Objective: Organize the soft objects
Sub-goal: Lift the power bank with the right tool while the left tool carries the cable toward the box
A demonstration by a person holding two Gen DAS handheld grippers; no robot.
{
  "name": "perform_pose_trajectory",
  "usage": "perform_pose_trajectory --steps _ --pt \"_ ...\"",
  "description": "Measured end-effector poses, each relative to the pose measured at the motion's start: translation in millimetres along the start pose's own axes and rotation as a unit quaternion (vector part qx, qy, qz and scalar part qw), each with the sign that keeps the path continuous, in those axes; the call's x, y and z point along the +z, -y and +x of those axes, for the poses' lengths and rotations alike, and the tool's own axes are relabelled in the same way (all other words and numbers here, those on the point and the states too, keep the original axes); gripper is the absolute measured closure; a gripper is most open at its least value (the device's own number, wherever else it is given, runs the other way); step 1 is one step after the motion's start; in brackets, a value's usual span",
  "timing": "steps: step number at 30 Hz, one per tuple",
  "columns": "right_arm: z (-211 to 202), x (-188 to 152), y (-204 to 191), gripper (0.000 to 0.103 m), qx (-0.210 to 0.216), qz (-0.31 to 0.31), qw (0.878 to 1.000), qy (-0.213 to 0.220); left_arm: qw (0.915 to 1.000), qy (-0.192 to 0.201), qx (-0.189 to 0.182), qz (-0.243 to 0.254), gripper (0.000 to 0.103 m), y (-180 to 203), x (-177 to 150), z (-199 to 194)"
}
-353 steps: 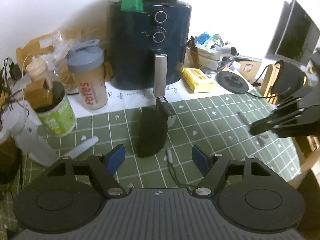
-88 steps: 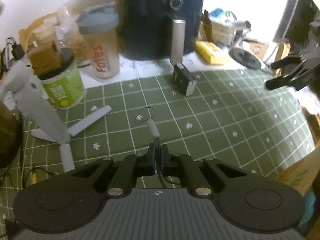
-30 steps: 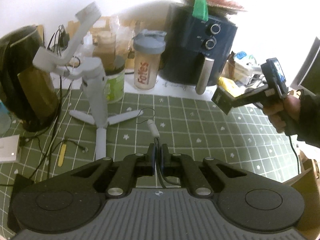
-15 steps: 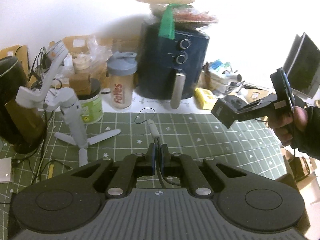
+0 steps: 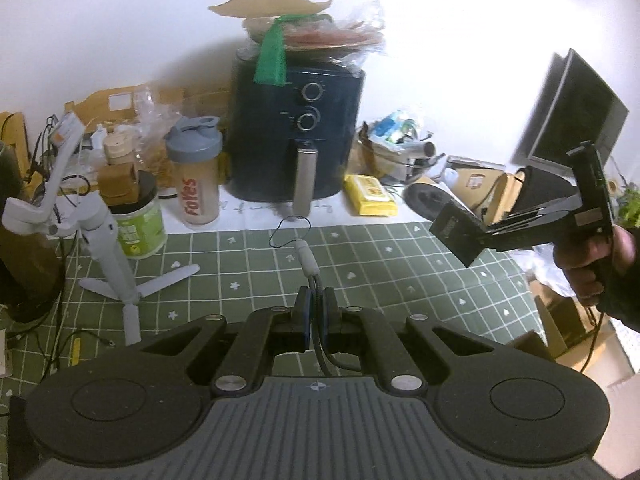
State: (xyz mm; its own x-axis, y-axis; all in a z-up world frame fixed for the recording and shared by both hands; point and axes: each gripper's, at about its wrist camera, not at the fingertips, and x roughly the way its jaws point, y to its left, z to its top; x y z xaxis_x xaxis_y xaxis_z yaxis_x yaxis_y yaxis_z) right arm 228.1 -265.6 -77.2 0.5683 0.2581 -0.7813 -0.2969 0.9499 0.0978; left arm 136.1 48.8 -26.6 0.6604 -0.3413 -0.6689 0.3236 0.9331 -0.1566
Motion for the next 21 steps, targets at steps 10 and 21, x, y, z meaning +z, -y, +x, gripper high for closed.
perform_pose_trajectory --steps 10,21 --pt "-49 -31 -9 0.077 0.014 0.021 1.000 0.015 0.9991 -0.012 -0.033 0.023 0.097 30 -7 -8" --pt "-90 -64 -20 0.077 0.038 0.051 0.997 0.034 0.9970 -0.039 -0.057 0.034 0.097 57 -26 -12"
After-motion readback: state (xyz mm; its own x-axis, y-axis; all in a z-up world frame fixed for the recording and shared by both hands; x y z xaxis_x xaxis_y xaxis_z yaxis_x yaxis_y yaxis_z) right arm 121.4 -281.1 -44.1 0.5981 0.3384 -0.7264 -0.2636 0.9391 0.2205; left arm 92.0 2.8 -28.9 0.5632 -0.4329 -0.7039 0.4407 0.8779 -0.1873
